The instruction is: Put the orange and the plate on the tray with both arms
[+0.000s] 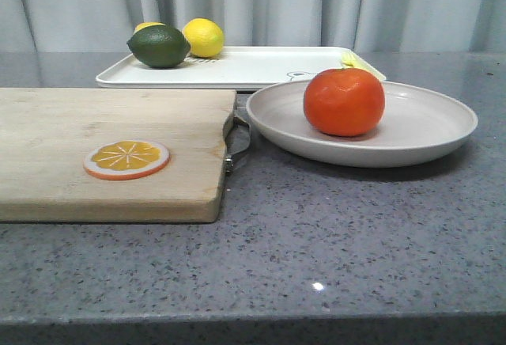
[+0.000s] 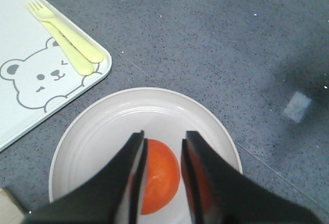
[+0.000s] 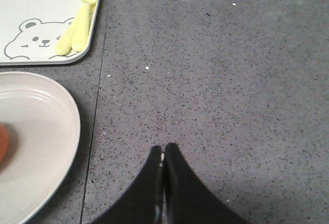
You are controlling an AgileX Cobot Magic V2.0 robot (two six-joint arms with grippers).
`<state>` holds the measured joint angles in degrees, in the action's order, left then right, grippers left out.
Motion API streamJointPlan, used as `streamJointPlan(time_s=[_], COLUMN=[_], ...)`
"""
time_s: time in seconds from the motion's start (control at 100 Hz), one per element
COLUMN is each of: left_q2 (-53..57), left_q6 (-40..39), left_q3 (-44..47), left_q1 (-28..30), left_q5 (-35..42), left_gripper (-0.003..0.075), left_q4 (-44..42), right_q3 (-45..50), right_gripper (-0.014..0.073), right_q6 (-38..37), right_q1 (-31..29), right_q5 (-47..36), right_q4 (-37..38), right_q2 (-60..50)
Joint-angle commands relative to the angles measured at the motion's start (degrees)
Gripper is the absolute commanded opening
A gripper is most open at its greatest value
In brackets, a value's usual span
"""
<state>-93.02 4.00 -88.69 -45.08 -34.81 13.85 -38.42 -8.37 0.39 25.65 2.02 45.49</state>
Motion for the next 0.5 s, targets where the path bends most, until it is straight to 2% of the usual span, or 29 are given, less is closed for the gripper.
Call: streamJointPlan(time_s=[0.0,0.04,0.49], left_q2=[4.82,5.9,18.5], left_q6=[0.0,0.0,-0.2], left_q3=[1.1,2.65,19.16], left_q1=[-0.15,-0.15,-0.15], left_q5=[3.68,4.01,8.49], left_gripper=[0.0015,-0.0017,-0.0019], left_q4=[0.26,0.26,0.26], right_q3=[-2.33,-2.33,-2.33], right_gripper=[-0.006,-0.006,-0.006], right_q6=[0.1,0.1,0.1], right_q1=[0.27,0.27,0.27], right_q5=[-2.84,-2.4,-1.51], right_q4=[0.42,0.42,0.42], right_q2=[-0.11,-0.11,-0.11])
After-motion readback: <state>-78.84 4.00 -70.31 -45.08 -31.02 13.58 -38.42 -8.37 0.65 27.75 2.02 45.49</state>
